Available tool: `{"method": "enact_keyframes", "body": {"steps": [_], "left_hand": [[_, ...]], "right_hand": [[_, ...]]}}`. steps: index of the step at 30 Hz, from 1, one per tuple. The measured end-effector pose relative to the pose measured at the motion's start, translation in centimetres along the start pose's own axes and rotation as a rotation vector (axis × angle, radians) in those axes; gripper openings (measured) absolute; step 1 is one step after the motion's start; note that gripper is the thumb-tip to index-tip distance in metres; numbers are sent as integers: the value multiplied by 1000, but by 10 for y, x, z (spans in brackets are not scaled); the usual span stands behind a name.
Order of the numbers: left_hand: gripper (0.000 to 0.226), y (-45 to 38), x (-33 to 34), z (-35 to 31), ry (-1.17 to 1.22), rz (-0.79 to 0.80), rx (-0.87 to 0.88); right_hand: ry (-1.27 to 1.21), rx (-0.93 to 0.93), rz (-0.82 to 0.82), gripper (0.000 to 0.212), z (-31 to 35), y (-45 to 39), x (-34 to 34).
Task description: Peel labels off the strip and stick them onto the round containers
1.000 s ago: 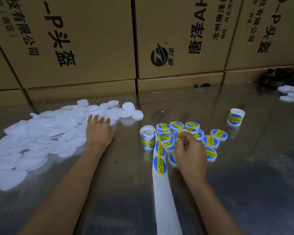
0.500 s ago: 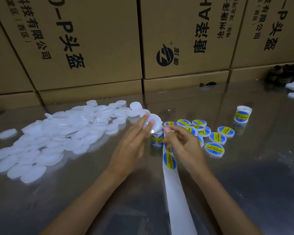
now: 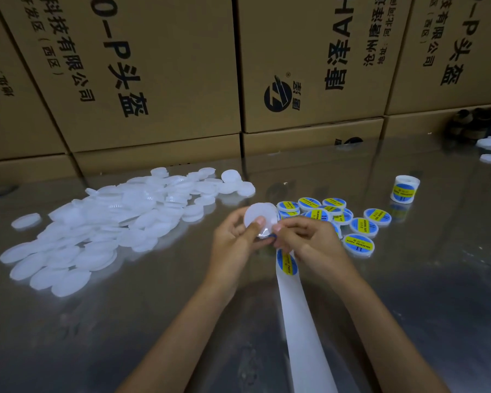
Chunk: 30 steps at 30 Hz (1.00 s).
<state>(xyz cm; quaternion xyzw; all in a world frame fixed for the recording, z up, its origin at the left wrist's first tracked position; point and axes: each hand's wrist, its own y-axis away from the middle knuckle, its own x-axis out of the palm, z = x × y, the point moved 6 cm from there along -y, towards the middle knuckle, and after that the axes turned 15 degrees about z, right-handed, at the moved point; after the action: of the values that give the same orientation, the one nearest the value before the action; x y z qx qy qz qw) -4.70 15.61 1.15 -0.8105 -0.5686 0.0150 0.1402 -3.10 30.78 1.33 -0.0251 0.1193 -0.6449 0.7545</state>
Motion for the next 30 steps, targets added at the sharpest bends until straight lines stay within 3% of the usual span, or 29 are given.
{"method": "enact_keyframes", "body": {"steps": [2,4,8,16,30], "left_hand": [[24,0,1,2,81,-7,-11],[22,0,4,1,18,-2,-11],[17,2,9,9,-125,-8,-28],[14,3,17,32,-30,95,-136],[19,-1,6,34,118,55,-170]], "right_hand": [[134,-30,-144,18,-2,6,-17],[342,-43,-210,20,-4,15,-25],[600,-15,-160,18,-17,19,-17],[693,63,6,31,-27,16,-4],[676,-83,-150,20,-13,19,-3]]}}
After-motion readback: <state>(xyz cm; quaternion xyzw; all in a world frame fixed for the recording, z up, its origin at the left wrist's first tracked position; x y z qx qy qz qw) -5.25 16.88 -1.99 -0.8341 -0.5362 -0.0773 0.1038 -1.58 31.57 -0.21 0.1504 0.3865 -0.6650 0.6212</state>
